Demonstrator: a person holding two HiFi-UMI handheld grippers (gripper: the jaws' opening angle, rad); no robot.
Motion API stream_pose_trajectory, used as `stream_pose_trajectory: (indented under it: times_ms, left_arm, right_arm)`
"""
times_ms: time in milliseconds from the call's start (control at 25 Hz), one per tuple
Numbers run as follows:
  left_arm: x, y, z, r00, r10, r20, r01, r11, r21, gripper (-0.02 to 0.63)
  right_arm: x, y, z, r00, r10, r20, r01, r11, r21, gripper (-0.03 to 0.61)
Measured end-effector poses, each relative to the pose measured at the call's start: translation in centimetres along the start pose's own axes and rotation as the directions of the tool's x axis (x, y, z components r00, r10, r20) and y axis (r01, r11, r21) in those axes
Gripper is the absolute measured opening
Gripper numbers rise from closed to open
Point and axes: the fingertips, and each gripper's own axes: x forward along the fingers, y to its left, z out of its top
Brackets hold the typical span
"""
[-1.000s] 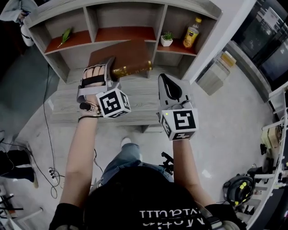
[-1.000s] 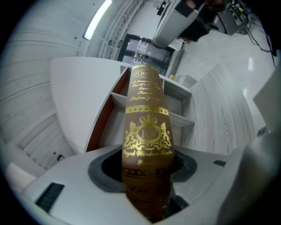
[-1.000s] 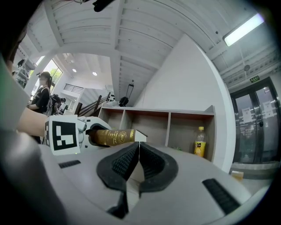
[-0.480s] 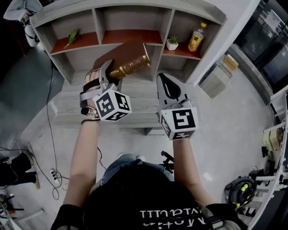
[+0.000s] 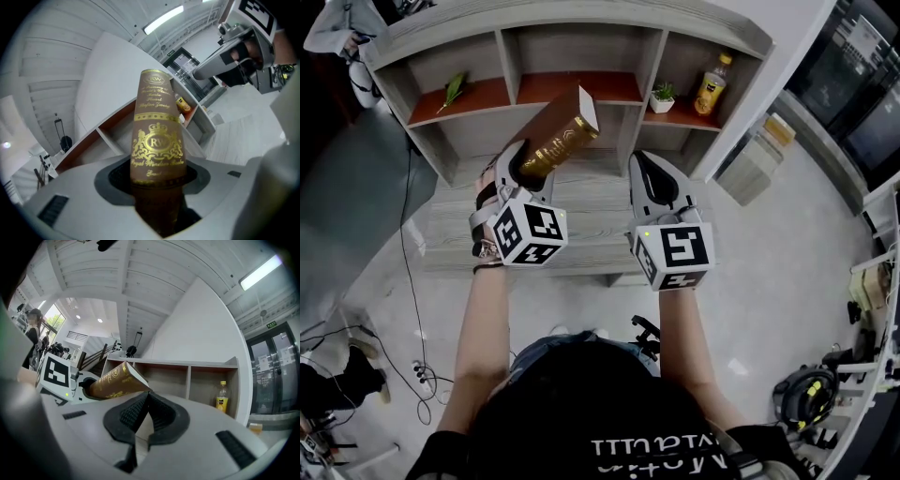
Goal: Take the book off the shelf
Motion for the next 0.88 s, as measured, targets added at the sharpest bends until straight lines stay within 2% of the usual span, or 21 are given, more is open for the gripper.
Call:
stream_pose_trajectory:
  times_ms: [160, 400, 480, 560, 640, 720, 880]
  left_arm:
    - [-1.1, 0.8, -0.1, 0.999, 0.006, 0.043, -0.001, 0.995, -0.103, 0.232]
    - [-2.9, 2.2, 0.0, 0.994, 0.040, 0.105, -0.013, 0.971, -0.238, 0.233]
    - [-3.3, 3.0, 0.4, 0.987, 0.053, 0.153, 0.000, 0.946, -0.324, 0.233]
    - [-3.8, 3.9, 1.1, 0.974, 0.064, 0.215, 0.035, 0.904, -0.426, 0.233]
    - [-4.0, 4.7, 1.5, 0.965, 0.086, 0.246, 0.048, 0.868, -0.494, 0.232]
    - [-4.0, 5.3, 1.6, 0.962, 0.113, 0.247, 0.031, 0.857, -0.515, 0.233]
    - [-4.0, 5.9, 1.8, 0.956, 0.145, 0.256, 0.012, 0.850, -0.526, 0.233]
  right_arm:
    - [0.2, 0.5, 0.1, 1.000, -0.003, 0.000, 0.003, 1.000, 0.000, 0.014]
    - [-0.4, 0.8, 0.1, 1.000, -0.016, -0.005, 0.016, 1.000, -0.006, 0.014]
    - [-0.6, 0.8, 0.1, 1.000, -0.023, -0.007, 0.023, 1.000, -0.012, 0.014]
    - [-0.7, 0.8, 0.1, 1.000, -0.027, -0.012, 0.026, 0.999, -0.022, 0.014]
    - [-0.9, 0.7, 0.2, 1.000, -0.027, -0.012, 0.026, 0.999, -0.028, 0.014]
    - [-0.9, 0.5, 0.4, 1.000, -0.028, -0.010, 0.028, 0.999, -0.033, 0.014]
    - [-0.8, 0.1, 1.0, 1.000, -0.031, -0.001, 0.031, 0.999, -0.039, 0.014]
